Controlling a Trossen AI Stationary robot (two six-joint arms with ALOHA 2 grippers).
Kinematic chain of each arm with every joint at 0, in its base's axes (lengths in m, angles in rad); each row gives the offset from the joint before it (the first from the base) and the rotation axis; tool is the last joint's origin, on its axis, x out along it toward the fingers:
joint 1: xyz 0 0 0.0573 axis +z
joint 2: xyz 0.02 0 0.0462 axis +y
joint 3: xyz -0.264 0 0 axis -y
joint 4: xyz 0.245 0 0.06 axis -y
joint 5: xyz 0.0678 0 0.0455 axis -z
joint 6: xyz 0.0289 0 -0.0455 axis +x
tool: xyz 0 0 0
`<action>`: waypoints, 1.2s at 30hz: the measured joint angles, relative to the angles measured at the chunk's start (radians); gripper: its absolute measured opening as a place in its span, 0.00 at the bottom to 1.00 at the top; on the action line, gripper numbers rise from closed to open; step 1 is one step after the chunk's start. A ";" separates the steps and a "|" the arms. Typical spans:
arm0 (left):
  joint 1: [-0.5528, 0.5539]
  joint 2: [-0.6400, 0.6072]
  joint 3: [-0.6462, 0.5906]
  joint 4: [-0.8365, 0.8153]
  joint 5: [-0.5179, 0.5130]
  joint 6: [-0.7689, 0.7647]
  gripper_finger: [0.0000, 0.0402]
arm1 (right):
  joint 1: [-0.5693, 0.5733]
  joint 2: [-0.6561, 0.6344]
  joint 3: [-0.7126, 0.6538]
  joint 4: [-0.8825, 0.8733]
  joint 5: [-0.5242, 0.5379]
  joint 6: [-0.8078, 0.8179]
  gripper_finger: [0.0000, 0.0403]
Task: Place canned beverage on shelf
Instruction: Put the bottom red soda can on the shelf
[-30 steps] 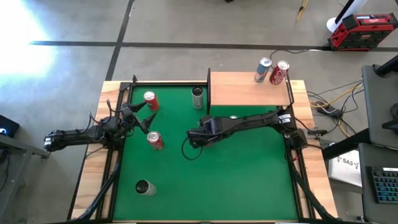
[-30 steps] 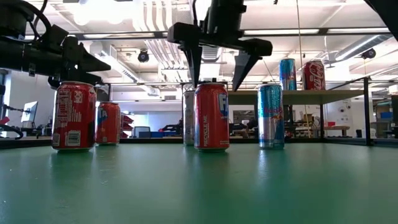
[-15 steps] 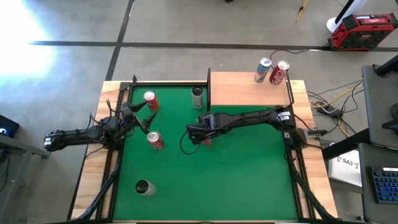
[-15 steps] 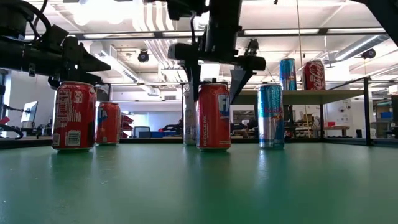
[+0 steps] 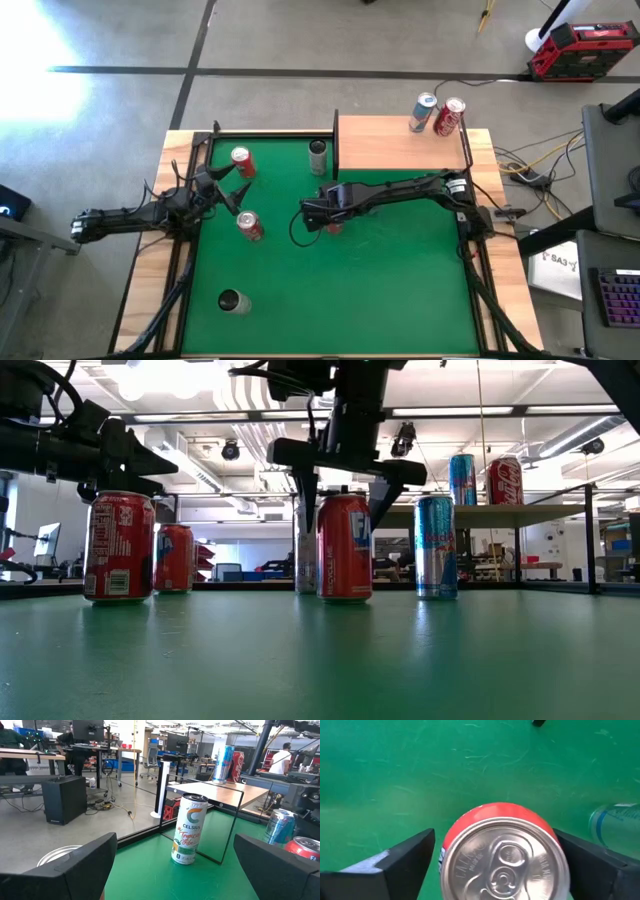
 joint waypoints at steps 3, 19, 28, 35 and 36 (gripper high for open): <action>0.000 0.000 0.000 0.000 0.000 0.000 0.96 | 0.007 0.000 0.000 -0.005 0.000 0.024 0.78; 0.000 0.000 0.000 0.000 0.000 0.000 0.96 | 0.057 -0.004 0.007 -0.199 -0.050 0.780 0.72; 0.000 0.000 0.000 0.000 0.000 0.000 0.96 | 0.146 -0.013 0.005 -0.385 -0.061 1.156 0.72; 0.000 0.000 0.000 0.000 0.000 0.000 0.96 | 0.209 -0.017 0.005 -0.423 -0.072 1.370 0.72; 0.000 0.000 0.000 0.000 0.000 0.000 0.96 | 0.215 -0.017 0.005 -0.423 -0.076 1.394 0.72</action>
